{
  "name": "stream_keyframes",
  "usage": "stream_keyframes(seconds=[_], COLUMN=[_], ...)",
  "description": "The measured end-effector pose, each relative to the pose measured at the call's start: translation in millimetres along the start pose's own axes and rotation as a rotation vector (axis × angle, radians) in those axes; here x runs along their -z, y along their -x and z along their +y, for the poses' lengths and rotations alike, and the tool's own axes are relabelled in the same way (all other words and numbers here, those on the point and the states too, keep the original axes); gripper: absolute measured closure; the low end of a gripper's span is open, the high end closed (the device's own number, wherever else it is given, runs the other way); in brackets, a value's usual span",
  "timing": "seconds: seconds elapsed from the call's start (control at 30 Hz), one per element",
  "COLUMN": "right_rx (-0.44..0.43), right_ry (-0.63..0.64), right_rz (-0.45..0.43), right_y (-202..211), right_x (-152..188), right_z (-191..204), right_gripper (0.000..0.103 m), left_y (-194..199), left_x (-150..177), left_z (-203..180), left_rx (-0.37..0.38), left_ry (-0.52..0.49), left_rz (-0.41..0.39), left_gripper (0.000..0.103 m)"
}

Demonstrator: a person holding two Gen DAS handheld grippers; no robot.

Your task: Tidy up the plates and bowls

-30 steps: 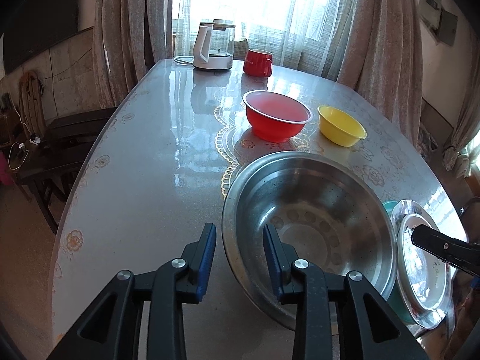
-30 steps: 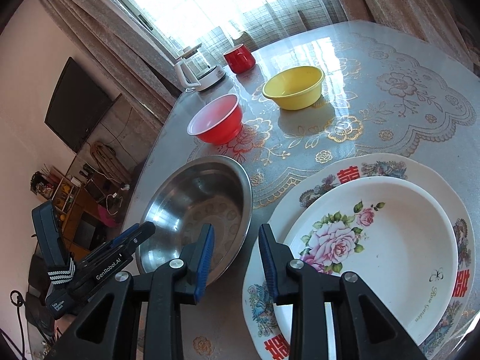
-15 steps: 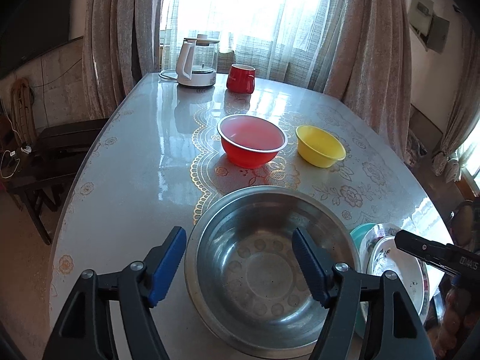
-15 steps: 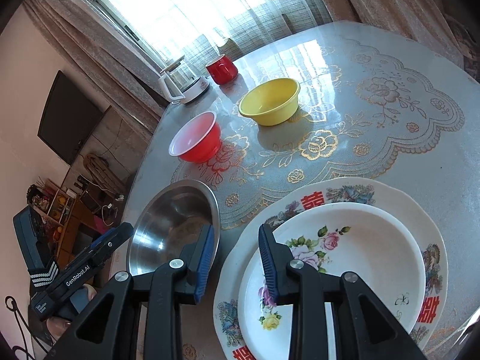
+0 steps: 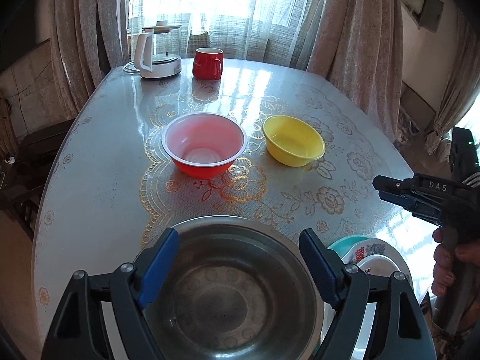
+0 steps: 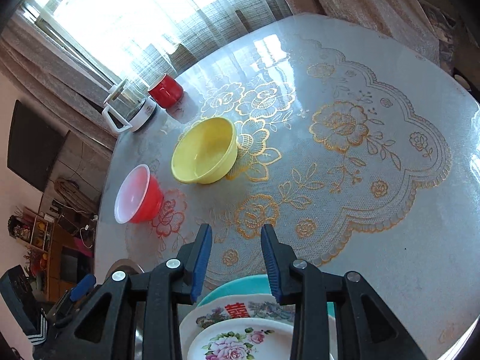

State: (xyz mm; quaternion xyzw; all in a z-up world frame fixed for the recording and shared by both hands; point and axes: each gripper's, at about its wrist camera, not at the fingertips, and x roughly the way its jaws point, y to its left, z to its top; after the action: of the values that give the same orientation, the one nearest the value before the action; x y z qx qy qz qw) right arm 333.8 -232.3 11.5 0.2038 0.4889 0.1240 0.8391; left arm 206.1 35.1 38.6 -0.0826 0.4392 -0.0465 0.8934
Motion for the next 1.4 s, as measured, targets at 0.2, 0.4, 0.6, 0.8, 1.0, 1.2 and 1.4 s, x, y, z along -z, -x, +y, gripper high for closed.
stream_keyframes(seconds=[0.2,0.4,0.6,0.8,1.0,1.2,1.4], right_rx=[-0.039,-0.038,-0.012,-0.021,0.006,0.030,0.037], right_ry=[-0.103,-0.159,-0.190,-0.159,-0.117,-0.098,-0.105], right_rz=[0.022,0.063,0.099,0.131,0.139,0.140,0.143], right_y=[-36,-76,-111,-123,-105,-87,-80], right_x=[-38,-62,-70,-69,-63,-49,-45], right_z=[-5,0,3,5,-1,-15,-25], right_gripper=[0.069,0.069,0.069,0.089,0.091,0.091,0.091], left_y=[-11,-20,-28,-34,-49,-84,-125], left_x=[-18,-28,-36,-49,-67,-83,-88], left_z=[-9,-7,-2,-12,-30,-52,-69], left_rx=[0.023,0.003,0.002,-0.014,-0.020,0.009,0.037], left_ry=[0.017,0.034,0.058,0.034,-0.009,-0.006,0.017], left_rz=[0.021,0.037,0.059,0.046,0.030,0.096,0.205], left_gripper=[0.020,0.020,0.020,0.020,0.021,0.030,0.050])
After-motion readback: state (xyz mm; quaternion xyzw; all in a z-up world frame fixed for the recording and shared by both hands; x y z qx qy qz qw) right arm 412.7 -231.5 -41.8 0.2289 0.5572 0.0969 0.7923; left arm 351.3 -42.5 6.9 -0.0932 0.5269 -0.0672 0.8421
